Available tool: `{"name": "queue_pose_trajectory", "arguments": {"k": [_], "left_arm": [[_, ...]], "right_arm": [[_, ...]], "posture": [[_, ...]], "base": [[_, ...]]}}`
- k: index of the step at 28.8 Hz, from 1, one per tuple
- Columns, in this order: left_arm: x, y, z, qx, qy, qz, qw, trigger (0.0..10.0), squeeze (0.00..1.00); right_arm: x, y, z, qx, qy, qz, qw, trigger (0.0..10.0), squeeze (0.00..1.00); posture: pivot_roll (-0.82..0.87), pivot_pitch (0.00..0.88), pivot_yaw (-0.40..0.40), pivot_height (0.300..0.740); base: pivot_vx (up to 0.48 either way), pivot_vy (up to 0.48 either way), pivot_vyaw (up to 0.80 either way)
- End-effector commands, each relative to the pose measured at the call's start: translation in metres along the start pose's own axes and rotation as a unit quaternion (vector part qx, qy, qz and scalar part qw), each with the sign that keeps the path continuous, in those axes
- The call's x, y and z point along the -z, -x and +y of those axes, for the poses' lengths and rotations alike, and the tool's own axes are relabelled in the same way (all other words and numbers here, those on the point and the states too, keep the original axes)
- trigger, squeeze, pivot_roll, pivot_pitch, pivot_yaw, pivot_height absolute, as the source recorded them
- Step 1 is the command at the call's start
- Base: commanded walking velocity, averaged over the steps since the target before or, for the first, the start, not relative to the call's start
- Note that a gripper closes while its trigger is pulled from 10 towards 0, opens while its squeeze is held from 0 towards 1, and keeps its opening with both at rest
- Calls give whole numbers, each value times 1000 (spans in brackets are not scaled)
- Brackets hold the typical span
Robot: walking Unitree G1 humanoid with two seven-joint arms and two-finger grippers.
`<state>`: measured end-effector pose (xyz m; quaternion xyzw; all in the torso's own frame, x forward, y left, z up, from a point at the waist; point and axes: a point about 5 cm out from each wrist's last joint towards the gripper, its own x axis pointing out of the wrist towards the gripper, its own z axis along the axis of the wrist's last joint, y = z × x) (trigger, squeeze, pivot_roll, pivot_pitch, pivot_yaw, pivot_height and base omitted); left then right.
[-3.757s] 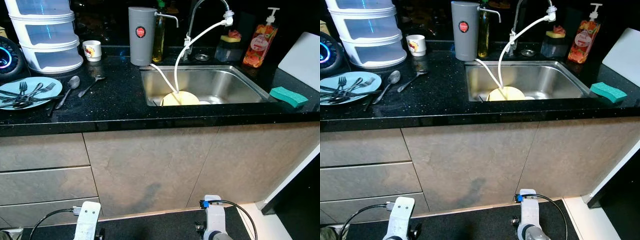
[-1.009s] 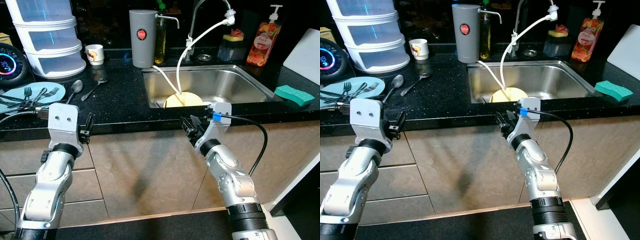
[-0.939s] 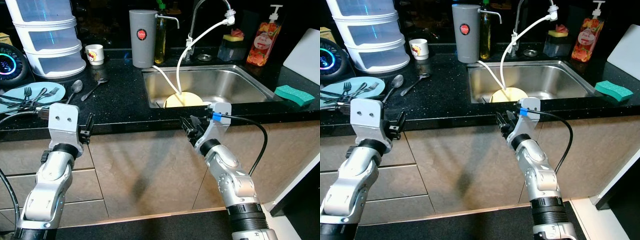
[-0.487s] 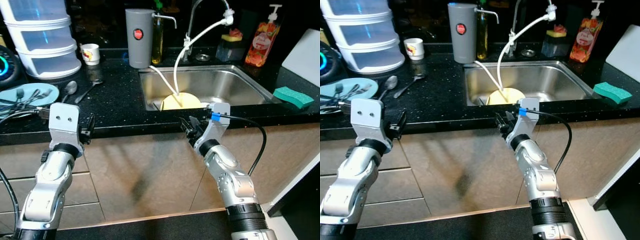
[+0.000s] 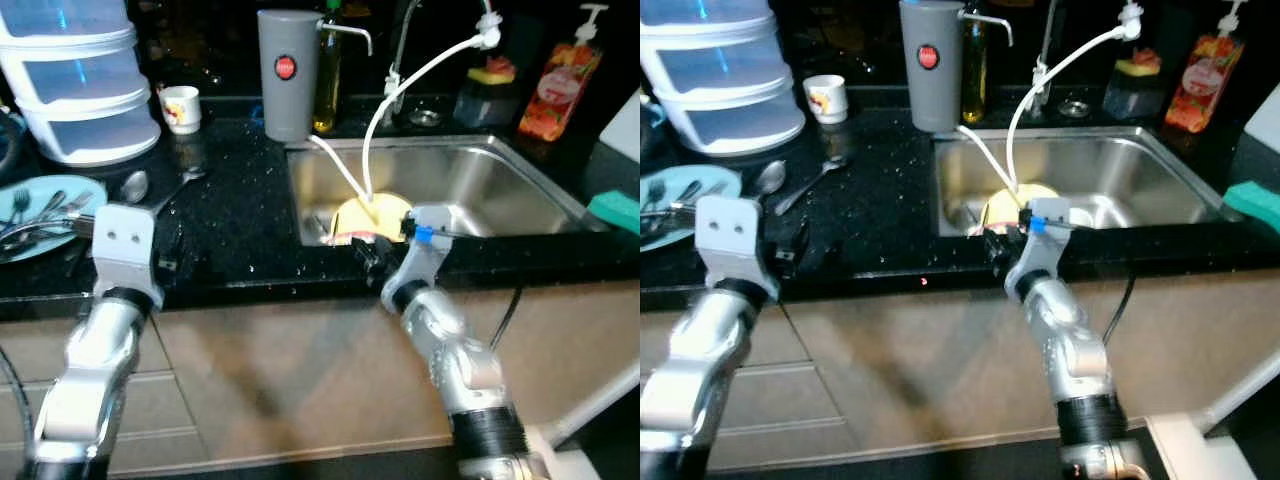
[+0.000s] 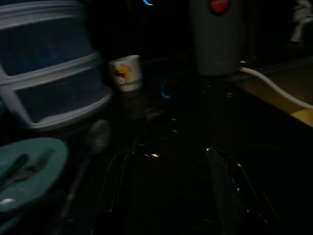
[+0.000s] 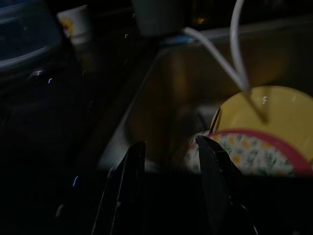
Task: Kitchen organization
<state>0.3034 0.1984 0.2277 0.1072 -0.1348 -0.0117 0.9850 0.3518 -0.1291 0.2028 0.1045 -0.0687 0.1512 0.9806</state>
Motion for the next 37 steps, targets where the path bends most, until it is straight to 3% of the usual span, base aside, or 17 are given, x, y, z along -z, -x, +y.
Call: {"name": "queue_pose_trajectory", "arguments": {"k": [1, 27, 37], "left_arm": [[3, 3, 4, -5, -10, 10, 1000, 10000, 0], [3, 2, 4, 2, -10, 12, 1000, 10000, 0], [1, 0, 2, 6, -14, 9, 1000, 10000, 0]], "right_arm": [[0, -1, 6, -9, 0, 2, 1000, 10000, 0], [2, -1, 6, -5, -5, 5, 1000, 10000, 0], [2, -2, 7, -8, -6, 5, 1000, 10000, 0]], "posture": [[68, 72, -17, 740], [72, 66, -12, 740], [70, 58, -15, 740]], "base": [[315, 0, 0], [310, 0, 0], [0, 0, 0]]}}
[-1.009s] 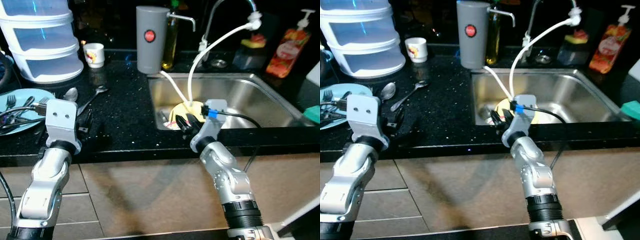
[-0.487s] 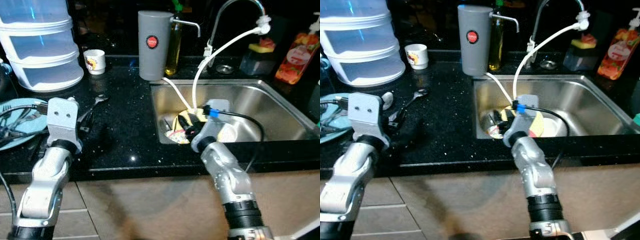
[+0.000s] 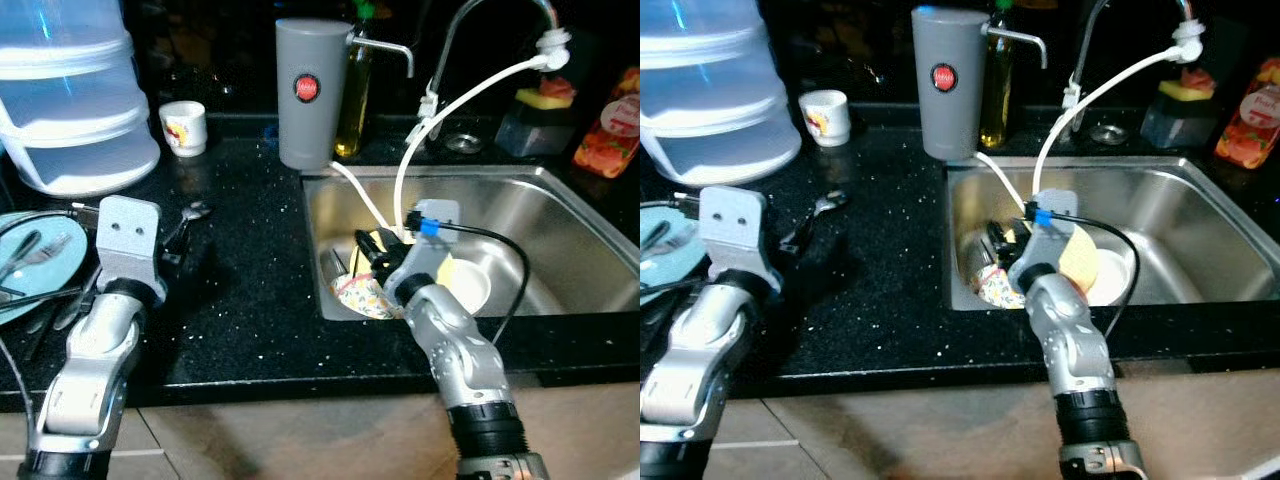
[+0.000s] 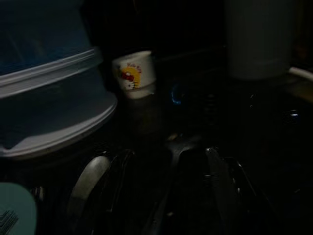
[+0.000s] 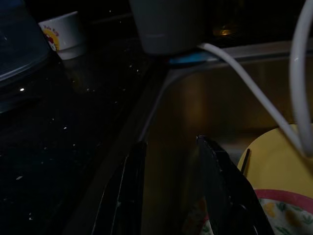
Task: Kitchen organization
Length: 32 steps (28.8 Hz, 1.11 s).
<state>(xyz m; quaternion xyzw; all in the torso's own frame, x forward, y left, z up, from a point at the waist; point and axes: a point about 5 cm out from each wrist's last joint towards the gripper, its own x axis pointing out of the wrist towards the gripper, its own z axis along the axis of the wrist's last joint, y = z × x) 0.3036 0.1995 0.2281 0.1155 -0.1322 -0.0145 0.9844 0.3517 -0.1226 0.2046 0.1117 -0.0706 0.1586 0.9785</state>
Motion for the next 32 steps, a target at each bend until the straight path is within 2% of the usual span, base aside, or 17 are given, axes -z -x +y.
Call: {"name": "queue_pose_trajectory", "arguments": {"k": [1, 8, 13, 19, 20, 29, 32], "left_arm": [[1, 0, 1, 1, -7, 6, 1000, 10000, 0], [0, -6, 4, -6, 8, 20, 1000, 10000, 0], [1, -10, 5, -7, 4, 27, 1000, 10000, 0], [6, -15, 12, -17, 10, 58, 998, 10000, 0], [10, -16, 14, -19, 17, 78, 997, 10000, 0], [11, -18, 7, -17, 39, 87, 995, 10000, 0], [11, -17, 5, -16, 32, 86, 996, 10000, 0]], "right_arm": [[2, 0, 1, -1, 1, 7, 1000, 10000, 0], [2, 0, 2, 0, -1, 5, 1000, 10000, 0], [3, 0, 1, 6, -8, 1, 1000, 10000, 0], [5, 0, 1, 14, -16, 0, 1000, 10000, 0], [5, 0, 1, 16, -17, 0, 1000, 10000, 0], [3, 1, -3, 18, -12, 2, 1000, 10000, 0], [3, 1, -3, 17, -10, 4, 1000, 10000, 0]], "posture": [[70, 58, -15, 740], [76, 40, -9, 740], [79, 38, -4, 740], [96, 44, 28, 740], [96, 44, 28, 740], [85, 51, 25, 740], [79, 54, 19, 740]], "base": [[0, 0, 0], [0, 0, 0], [0, 0, 0], [0, 0, 0], [0, 0, 0], [0, 0, 0], [0, 0, 0]]}}
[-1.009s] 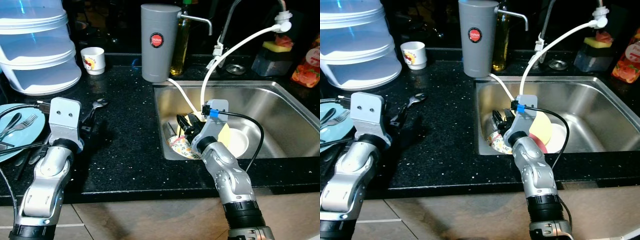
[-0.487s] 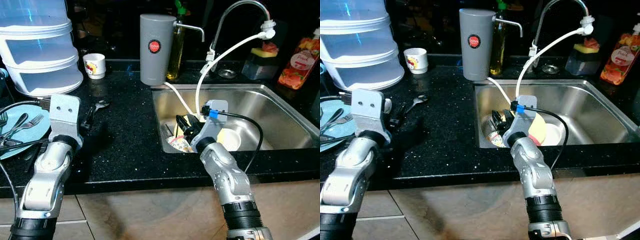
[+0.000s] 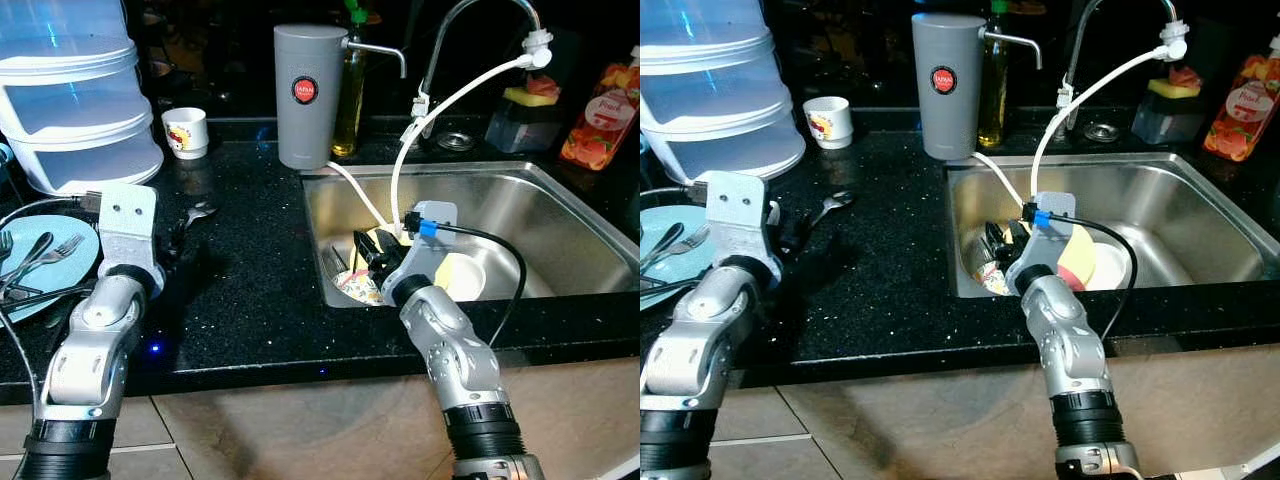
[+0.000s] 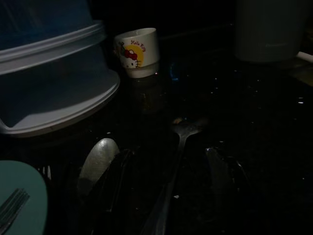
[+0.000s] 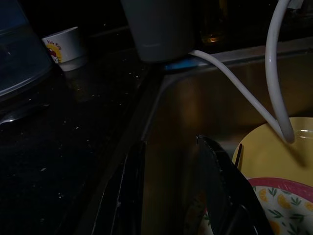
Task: Kitchen organization
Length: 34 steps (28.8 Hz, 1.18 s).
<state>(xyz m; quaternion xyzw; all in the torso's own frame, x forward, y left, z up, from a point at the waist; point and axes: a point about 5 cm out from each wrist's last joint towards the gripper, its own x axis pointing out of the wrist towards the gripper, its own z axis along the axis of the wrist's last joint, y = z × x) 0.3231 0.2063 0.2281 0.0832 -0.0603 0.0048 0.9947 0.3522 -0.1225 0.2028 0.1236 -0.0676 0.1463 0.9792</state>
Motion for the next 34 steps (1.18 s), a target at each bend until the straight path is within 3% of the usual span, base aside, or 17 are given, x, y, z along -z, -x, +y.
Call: {"name": "queue_pose_trajectory", "arguments": {"k": [1, 6, 23, 34], "left_arm": [[5, 1, -1, -3, 0, 10, 1000, 10000, 0], [3, 1, 0, -5, 2, 7, 1000, 10000, 0], [1, 4, -1, -4, 6, -1, 1000, 10000, 0], [1, 4, -3, -3, 12, 2, 1000, 10000, 0]], "right_arm": [[1, 1, -2, 3, 1, 5, 1000, 10000, 0], [2, 1, -2, 1, 2, 7, 1000, 10000, 0], [3, 1, 0, -5, 5, 13, 1000, 10000, 0], [4, 1, 0, -7, 6, 15, 1000, 10000, 0]], "posture": [[79, 54, 19, 740], [79, 54, 19, 740], [78, 61, 10, 740], [78, 63, 8, 740]], "base": [[0, 0, 0], [0, 0, 0], [289, 0, 0], [0, 0, 0]]}}
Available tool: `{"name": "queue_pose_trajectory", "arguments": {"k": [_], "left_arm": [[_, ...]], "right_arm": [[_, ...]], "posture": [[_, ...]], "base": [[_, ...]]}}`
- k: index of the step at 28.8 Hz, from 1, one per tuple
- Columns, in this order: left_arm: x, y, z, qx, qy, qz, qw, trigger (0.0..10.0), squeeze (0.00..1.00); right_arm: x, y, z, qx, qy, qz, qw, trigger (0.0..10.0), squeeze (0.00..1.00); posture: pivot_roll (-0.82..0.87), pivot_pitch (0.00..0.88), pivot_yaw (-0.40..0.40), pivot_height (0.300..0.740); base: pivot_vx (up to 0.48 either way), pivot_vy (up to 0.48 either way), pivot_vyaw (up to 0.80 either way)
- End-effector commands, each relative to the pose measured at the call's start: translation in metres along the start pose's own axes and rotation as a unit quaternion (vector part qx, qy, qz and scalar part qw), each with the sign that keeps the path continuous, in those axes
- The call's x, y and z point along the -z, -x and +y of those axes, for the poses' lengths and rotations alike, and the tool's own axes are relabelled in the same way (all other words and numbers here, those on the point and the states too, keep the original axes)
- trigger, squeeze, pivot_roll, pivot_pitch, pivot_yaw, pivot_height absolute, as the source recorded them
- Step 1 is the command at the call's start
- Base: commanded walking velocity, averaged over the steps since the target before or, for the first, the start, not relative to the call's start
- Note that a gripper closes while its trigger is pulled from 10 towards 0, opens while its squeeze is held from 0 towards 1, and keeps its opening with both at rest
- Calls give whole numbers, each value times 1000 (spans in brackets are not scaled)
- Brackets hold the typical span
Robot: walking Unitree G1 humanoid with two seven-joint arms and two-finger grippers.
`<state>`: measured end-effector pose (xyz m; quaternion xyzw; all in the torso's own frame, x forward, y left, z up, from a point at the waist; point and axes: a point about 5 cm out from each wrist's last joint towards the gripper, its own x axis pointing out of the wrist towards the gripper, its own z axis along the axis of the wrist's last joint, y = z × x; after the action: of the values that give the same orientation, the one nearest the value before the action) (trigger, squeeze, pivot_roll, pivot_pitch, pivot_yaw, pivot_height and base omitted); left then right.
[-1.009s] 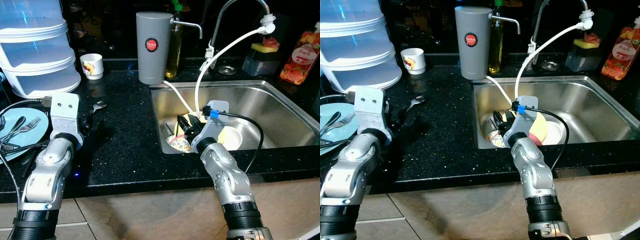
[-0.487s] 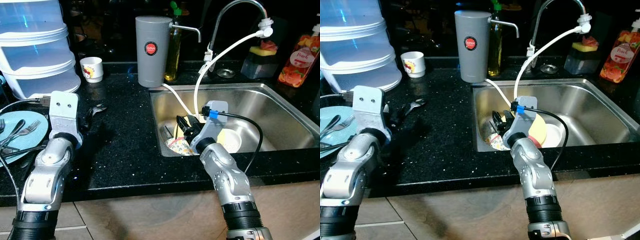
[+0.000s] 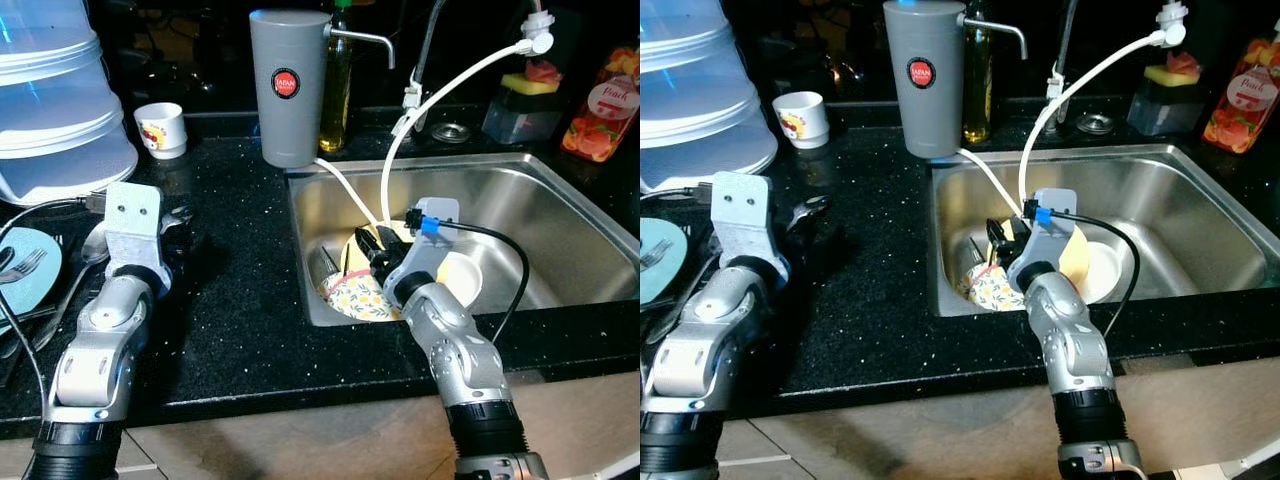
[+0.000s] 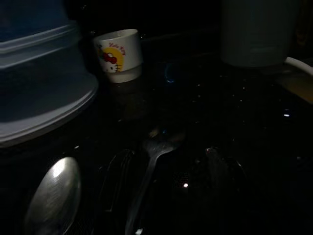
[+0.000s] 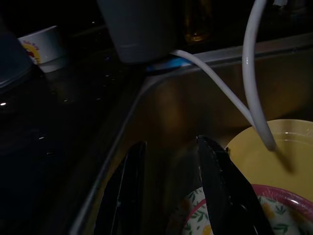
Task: Kitchen organization
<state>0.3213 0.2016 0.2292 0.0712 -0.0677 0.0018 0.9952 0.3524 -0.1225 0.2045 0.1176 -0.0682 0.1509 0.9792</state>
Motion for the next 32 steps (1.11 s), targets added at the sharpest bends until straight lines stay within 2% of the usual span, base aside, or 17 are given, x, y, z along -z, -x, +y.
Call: {"name": "queue_pose_trajectory", "arguments": {"k": [1, 7, 11, 12, 13, 15, 16, 18, 20, 21, 24, 26, 27, 32], "left_arm": [[3, 3, 1, -5, 0, 9, 1000, 10000, 0], [6, 1, 3, -15, 17, 30, 999, 10000, 0], [6, -11, 7, -18, 22, 51, 998, 10000, 0], [5, -16, 7, -16, 19, 55, 998, 10000, 216], [3, -21, 7, -8, 15, 56, 998, 10000, 906], [1, -24, 6, -3, 12, 56, 998, 10000, 906], [-1, -29, 4, 8, 6, 59, 998, 10000, 1000], [-2, -33, 3, 15, 2, 63, 998, 10000, 1000], [-4, -49, -2, 51, -16, 74, 996, 10000, 1000], [-4, -49, -2, 51, -16, 74, 996, 10000, 1000], [-4, -64, -6, 83, -19, 90, 992, 10000, 1000], [-4, -73, -5, 90, -21, 101, 991, 10000, 1000], [-4, -73, -5, 90, -21, 101, 991, 10000, 1000], [-10, -88, 7, 74, -11, 109, 991, 10000, 1000]], "right_arm": [[6, 2, 0, -2, 0, 14, 1000, 10000, 0], [5, 2, 0, -3, 1, 14, 1000, 10000, 0], [2, -1, 0, -9, 5, 13, 1000, 10000, 0], [1, -2, 0, -12, 7, 13, 1000, 10000, 0], [-1, -3, 0, -14, 9, 12, 1000, 10000, 0], [-2, -4, 0, -16, 10, 12, 1000, 10000, 0], [-4, -5, 0, -19, 13, 12, 1000, 10000, 0], [-6, -7, 0, -23, 15, 11, 1000, 10000, 0], [-11, -11, 1, -33, 23, 11, 999, 10000, 0], [-11, -11, 1, -33, 23, 11, 999, 10000, 0], [-17, -16, 3, -44, 32, 11, 998, 10000, 0], [-20, -20, 5, -56, 42, 13, 997, 10000, 0], [-20, -20, 5, -56, 42, 13, 997, 10000, 0], [-28, -26, 7, -78, 67, 19, 995, 10000, 0]], "posture": [[78, 63, 8, 740], [78, 61, 4, 740], [80, 60, -7, 740], [79, 59, -10, 740], [79, 59, -10, 740], [79, 58, -13, 740], [78, 56, -16, 740], [78, 56, -16, 740], [77, 54, -19, 740], [77, 54, -19, 740], [73, 55, -20, 740], [70, 59, -16, 740], [70, 59, -16, 740], [58, 79, -4, 740]], "base": [[0, 0, 0], [0, 0, 0], [0, 0, 0], [0, 0, 0], [0, 0, 0], [0, 0, 0], [0, 0, 0], [0, 0, 0], [0, 0, 0], [0, 0, 0], [0, 0, 0], [0, 0, 0], [0, 0, 0], [0, 0, 0]]}}
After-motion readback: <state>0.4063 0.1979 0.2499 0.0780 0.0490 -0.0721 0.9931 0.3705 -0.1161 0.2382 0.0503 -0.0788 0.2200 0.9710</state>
